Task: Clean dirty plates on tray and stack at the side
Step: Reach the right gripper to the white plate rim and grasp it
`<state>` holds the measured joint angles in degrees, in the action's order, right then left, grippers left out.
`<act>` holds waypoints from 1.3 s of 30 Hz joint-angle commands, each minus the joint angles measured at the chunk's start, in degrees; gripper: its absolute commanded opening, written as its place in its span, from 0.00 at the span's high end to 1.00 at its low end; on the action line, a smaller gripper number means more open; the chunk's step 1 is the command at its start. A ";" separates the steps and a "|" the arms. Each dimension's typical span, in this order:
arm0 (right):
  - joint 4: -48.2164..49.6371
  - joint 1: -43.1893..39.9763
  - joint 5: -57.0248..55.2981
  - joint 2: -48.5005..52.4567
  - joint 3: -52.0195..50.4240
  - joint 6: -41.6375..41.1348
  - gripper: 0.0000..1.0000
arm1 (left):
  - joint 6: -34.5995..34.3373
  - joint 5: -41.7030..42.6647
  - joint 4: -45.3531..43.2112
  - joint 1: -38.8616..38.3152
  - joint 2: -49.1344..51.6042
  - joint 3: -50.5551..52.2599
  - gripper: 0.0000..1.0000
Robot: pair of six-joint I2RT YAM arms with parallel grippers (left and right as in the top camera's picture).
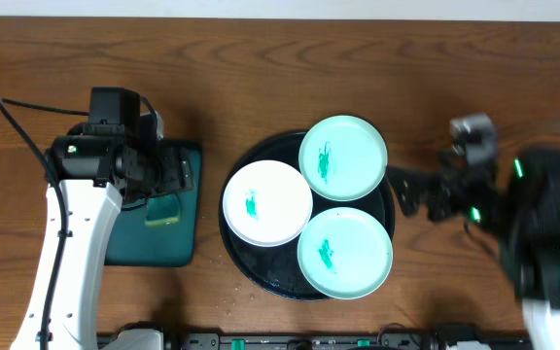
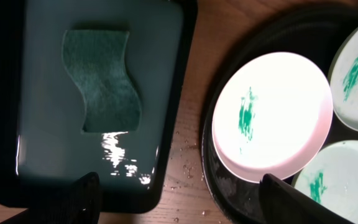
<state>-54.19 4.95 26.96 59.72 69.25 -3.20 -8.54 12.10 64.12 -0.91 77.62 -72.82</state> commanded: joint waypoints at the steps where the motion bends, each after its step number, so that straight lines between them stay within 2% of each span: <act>1: -8.28 4.20 0.85 12.66 10.36 3.85 0.01 | 0.92 0.50 0.11 0.20 -0.22 -1.14 0.19; 6: -15.98 12.50 -4.90 27.47 19.91 4.50 0.01 | 0.94 0.50 0.13 0.20 -0.22 -1.14 0.19; 11: -16.74 20.33 -19.43 36.26 20.52 -3.67 0.01 | 0.94 0.46 0.17 0.20 -0.20 -0.81 0.18; 19: -10.21 27.63 -11.89 47.06 20.52 -6.19 0.01 | 0.94 0.46 0.07 0.20 -0.20 -0.55 0.19; 22: -7.82 28.85 -9.35 49.66 20.52 -5.40 0.01 | 0.94 0.48 0.09 0.20 -0.20 -0.55 0.19; 24: -6.86 29.29 -9.81 50.97 20.52 -7.52 0.24 | 0.94 0.48 0.09 0.20 -0.20 -0.55 0.19; 25: -7.41 29.27 -12.13 51.32 20.52 -14.60 0.18 | 0.94 0.48 0.09 0.20 -0.20 -0.55 0.18; 28: -10.32 29.27 -20.48 51.47 20.52 -26.77 0.10 | 0.94 0.48 0.07 0.20 -0.20 -0.55 0.19; 30: -13.27 29.57 -26.05 51.19 20.52 -33.18 0.09 | 0.94 0.48 0.09 0.20 -0.20 -0.55 0.19; 31: -14.62 30.03 -27.19 51.17 20.52 -34.67 0.10 | 0.94 0.48 0.09 0.20 -0.20 -0.55 0.19; 34: -15.39 32.72 -27.82 51.19 19.34 -32.26 0.13 | 0.94 0.48 0.07 0.20 -0.20 -0.55 0.19; 39: -9.62 38.86 -31.43 51.19 14.29 -31.54 0.25 | 0.94 0.48 0.11 0.20 -0.20 -0.55 0.19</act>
<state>-65.69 40.38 -0.27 111.11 86.41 -32.62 -8.54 12.12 64.12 -0.91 77.62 -72.84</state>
